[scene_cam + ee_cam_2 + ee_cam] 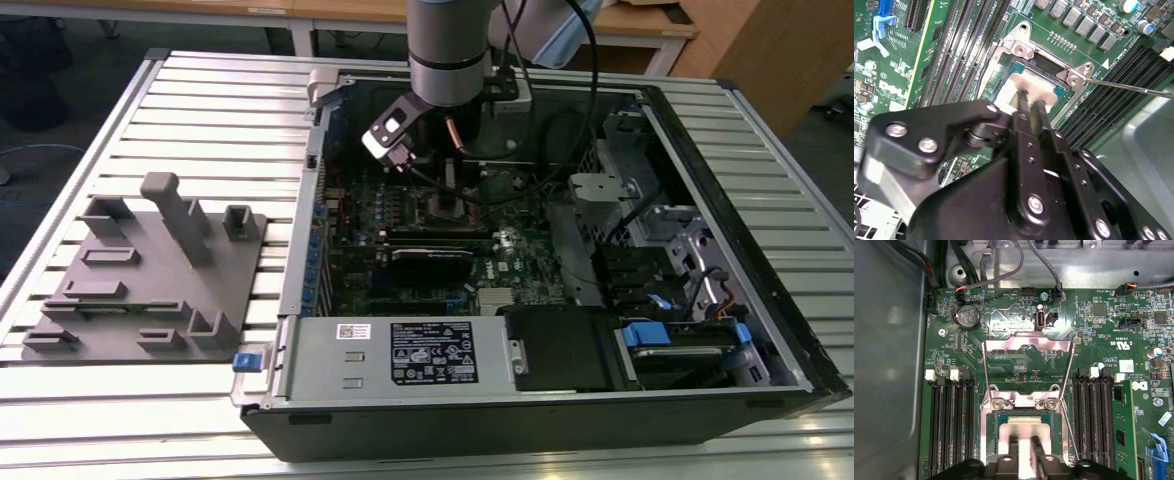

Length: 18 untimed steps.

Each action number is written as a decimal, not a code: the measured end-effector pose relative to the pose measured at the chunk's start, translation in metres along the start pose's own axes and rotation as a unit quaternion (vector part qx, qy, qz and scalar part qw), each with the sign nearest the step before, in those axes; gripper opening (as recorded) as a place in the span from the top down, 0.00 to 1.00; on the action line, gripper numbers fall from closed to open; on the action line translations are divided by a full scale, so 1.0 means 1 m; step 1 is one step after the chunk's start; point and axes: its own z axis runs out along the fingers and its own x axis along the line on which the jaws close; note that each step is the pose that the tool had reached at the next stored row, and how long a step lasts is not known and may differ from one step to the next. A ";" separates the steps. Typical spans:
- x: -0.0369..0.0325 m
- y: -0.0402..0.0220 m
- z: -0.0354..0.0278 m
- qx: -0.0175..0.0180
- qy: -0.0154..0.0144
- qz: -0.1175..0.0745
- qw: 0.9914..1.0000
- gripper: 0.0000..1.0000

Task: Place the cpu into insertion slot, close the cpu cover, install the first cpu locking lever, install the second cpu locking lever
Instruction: 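Place the cpu into insertion slot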

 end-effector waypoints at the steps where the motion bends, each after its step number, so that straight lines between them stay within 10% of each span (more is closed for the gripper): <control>1: 0.0000 0.0000 0.0000 0.000 0.000 0.000 1.000 0.82; 10: 0.0000 0.0001 -0.0004 0.001 0.000 0.000 1.000 0.90; 13: 0.0000 0.0003 -0.0001 0.018 0.000 0.000 1.000 0.90; 18: 0.0000 0.0003 -0.0001 0.022 -0.001 0.000 1.000 0.90</control>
